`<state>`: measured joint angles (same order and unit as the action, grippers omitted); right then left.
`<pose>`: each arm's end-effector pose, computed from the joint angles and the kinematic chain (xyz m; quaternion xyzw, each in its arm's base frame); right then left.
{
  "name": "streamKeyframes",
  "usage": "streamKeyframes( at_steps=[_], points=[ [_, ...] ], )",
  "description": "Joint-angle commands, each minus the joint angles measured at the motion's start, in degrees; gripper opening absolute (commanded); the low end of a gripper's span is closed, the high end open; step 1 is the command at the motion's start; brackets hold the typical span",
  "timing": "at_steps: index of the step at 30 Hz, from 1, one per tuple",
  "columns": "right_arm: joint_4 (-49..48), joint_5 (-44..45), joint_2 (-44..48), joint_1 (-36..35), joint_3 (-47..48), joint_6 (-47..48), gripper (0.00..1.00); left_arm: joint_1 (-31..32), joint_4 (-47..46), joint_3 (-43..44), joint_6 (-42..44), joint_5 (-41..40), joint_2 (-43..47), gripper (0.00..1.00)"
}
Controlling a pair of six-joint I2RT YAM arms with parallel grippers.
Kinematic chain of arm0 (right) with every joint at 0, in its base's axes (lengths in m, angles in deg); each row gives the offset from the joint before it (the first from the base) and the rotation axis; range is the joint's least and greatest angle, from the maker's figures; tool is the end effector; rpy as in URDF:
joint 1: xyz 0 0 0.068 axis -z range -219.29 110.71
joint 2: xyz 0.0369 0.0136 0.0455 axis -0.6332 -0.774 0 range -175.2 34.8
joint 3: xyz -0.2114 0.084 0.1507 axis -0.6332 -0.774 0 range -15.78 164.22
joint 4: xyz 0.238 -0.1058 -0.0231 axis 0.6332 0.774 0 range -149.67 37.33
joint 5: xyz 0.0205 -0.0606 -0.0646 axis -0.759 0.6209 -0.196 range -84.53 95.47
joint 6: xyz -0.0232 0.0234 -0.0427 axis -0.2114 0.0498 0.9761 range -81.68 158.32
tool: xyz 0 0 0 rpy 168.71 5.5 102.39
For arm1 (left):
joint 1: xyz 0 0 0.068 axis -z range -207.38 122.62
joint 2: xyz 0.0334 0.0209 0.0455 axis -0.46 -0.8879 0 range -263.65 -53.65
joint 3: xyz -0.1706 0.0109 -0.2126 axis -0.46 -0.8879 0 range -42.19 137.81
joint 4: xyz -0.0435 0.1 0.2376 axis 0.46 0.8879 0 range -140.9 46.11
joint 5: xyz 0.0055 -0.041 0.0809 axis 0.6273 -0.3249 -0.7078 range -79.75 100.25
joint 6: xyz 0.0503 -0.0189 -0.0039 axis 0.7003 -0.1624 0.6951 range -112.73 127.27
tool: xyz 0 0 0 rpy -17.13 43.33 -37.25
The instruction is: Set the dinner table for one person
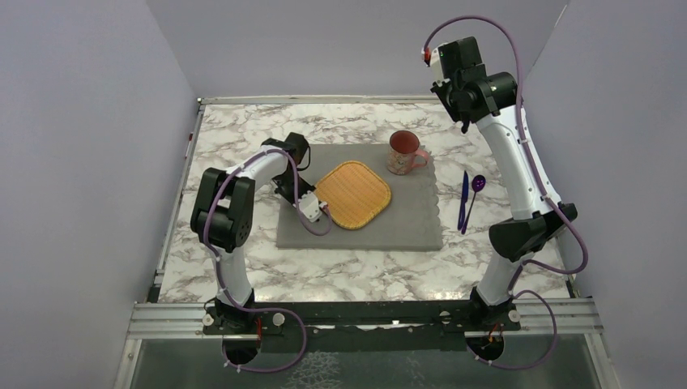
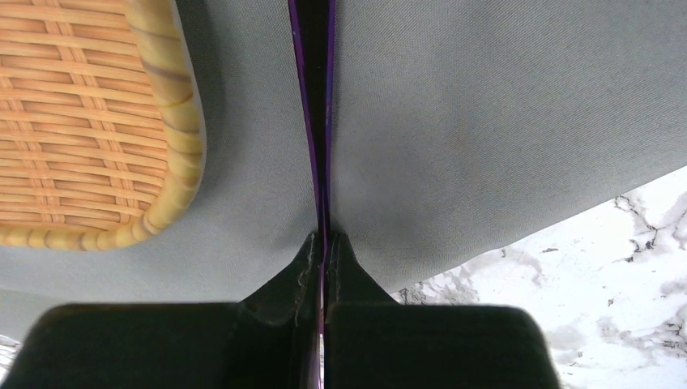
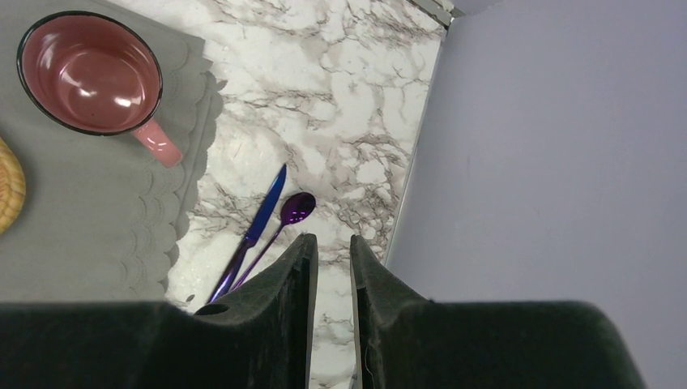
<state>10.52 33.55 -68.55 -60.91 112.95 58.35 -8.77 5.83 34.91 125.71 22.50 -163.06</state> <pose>0.3328 0.1139 0.4554 -0.2313 0.8703 -0.2188 0.3758 0.3281 -0.1185 0.1735 0.9256 0.3631 -0.0624 0.0869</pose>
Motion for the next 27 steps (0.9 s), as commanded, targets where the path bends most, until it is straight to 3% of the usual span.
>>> streamKeyframes(
  at_steps=[1,4,10,12,21,24,26,27],
  points=[
    [-1.53,1.52,2.26,0.40,-1.28,0.73,0.26,0.11,-0.05,-1.21,42.28,2.16,0.91,0.00],
    [-1.73,1.55,2.21,0.42,-1.48,0.88,0.26,0.11,-0.20,-1.80,42.23,2.24,1.42,0.01],
    [-1.99,0.86,2.10,0.44,-1.31,0.89,0.26,0.20,-0.22,-2.54,42.19,1.62,2.88,0.26],
    [-2.05,0.65,2.02,0.44,-1.11,0.99,0.26,0.22,-0.16,-2.88,42.20,1.44,3.65,0.40],
    [-2.42,-0.19,2.19,0.42,-0.32,1.17,0.26,0.33,5.14,-1.80,40.61,4.18,8.39,0.44],
    [-2.50,-0.59,2.47,0.42,-0.32,1.14,0.26,1.32,7.33,1.14,32.16,7.59,9.92,0.44],
    [-2.87,-0.82,2.71,0.40,-0.36,1.35,0.26,2.97,8.67,5.29,20.09,9.42,9.32,0.45],
    [-3.18,-0.89,2.84,0.43,-0.40,1.52,0.26,4.07,9.28,7.94,9.86,10.10,8.46,0.45]
  ],
)
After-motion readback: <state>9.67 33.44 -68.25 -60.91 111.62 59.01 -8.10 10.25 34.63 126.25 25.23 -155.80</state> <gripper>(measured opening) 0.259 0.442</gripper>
